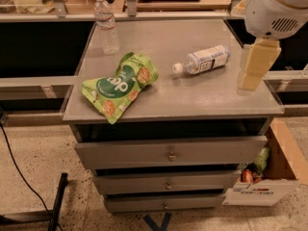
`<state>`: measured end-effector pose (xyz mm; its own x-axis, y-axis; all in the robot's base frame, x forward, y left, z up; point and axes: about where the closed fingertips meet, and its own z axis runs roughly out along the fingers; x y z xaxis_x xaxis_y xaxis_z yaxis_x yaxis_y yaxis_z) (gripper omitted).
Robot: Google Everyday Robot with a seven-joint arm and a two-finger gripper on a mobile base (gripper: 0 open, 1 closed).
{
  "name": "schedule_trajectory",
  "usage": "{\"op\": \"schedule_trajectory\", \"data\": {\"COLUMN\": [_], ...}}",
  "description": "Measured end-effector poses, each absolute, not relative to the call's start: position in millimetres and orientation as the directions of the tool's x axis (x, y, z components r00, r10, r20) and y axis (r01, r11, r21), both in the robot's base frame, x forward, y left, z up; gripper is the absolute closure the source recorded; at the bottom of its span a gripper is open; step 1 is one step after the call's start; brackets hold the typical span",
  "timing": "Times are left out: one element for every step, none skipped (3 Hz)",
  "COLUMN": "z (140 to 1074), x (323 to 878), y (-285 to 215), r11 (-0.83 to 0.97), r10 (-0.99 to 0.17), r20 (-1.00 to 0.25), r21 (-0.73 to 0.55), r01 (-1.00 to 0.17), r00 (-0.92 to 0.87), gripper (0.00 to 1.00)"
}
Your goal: Pick green rice chip bag
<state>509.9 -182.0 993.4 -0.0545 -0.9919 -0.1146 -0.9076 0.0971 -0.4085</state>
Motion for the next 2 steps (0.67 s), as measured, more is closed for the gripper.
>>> {"op": "schedule_trajectory", "data": {"z": [978.7,964.6], "x": [539.2,569.6], "y": [-157.9,-125.1], "r11": [-0.012,-0.103], "r10": [-0.989,-0.970], "r20": [-0.127,-0.163], "r21": [-0.417,-0.403], "r01": [-0.909,-0.909], "r00": [0.071,0.182], "gripper": [0.00,0.00]}}
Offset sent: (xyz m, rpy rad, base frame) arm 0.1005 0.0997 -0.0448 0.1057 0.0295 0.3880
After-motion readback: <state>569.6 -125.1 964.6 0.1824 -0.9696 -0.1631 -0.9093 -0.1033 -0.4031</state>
